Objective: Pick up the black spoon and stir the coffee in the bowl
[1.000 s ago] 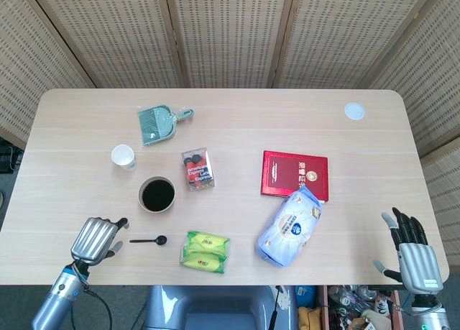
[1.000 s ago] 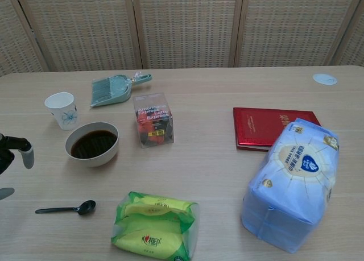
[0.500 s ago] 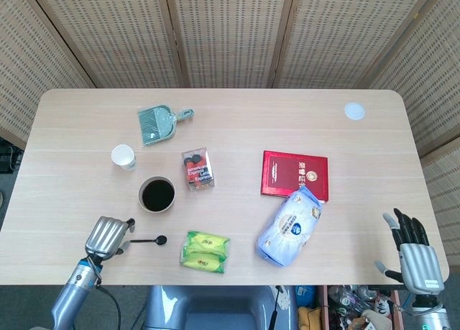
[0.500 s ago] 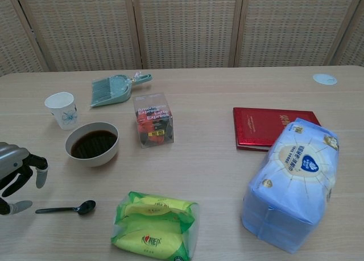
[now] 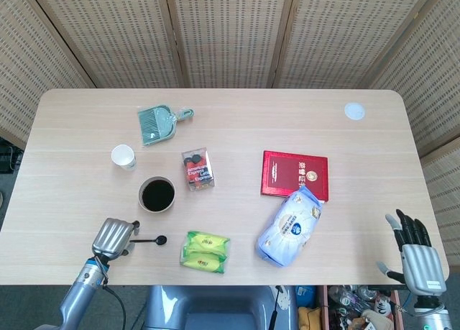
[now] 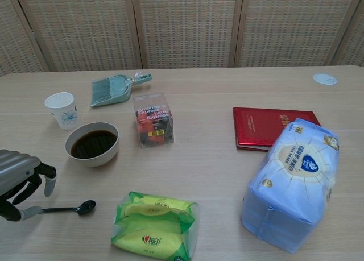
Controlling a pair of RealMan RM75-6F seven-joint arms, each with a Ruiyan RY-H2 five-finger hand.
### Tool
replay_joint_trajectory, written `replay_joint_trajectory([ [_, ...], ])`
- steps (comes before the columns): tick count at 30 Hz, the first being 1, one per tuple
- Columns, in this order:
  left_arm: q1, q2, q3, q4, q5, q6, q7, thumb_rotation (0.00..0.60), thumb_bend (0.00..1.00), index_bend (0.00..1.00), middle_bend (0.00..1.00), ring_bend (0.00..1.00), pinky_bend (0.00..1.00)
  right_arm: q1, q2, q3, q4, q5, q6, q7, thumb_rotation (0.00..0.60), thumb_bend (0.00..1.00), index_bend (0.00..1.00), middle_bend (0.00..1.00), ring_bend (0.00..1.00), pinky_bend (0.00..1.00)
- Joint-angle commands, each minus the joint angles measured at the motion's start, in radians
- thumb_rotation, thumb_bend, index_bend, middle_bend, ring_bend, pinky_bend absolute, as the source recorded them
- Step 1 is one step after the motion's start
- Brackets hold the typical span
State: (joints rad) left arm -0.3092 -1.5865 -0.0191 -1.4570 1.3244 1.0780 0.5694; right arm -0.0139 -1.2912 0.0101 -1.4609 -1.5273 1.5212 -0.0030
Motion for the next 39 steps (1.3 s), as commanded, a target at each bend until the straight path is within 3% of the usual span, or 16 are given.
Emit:
replay_joint_trajectory([
  [1,-0.005,-0.001,0.004,-0.006,-0.009,-0.006,0.003,0.6,0.35,0.51,0.79,0.71,0.71,-0.002,0.0,0.0,0.002,0.002,0.001,0.002,0.6,0.24,0.07,0.03,0.0,0.0],
  [39,-0.044,-0.064,0.019,0.056,-0.131,-0.031,0.035,0.6,0.37,0.51,0.79,0.71,0.71,-0.015,0.002,0.001,0.011,0.01,0.004,0.007,0.6,0.24,0.07,0.03,0.0,0.0],
])
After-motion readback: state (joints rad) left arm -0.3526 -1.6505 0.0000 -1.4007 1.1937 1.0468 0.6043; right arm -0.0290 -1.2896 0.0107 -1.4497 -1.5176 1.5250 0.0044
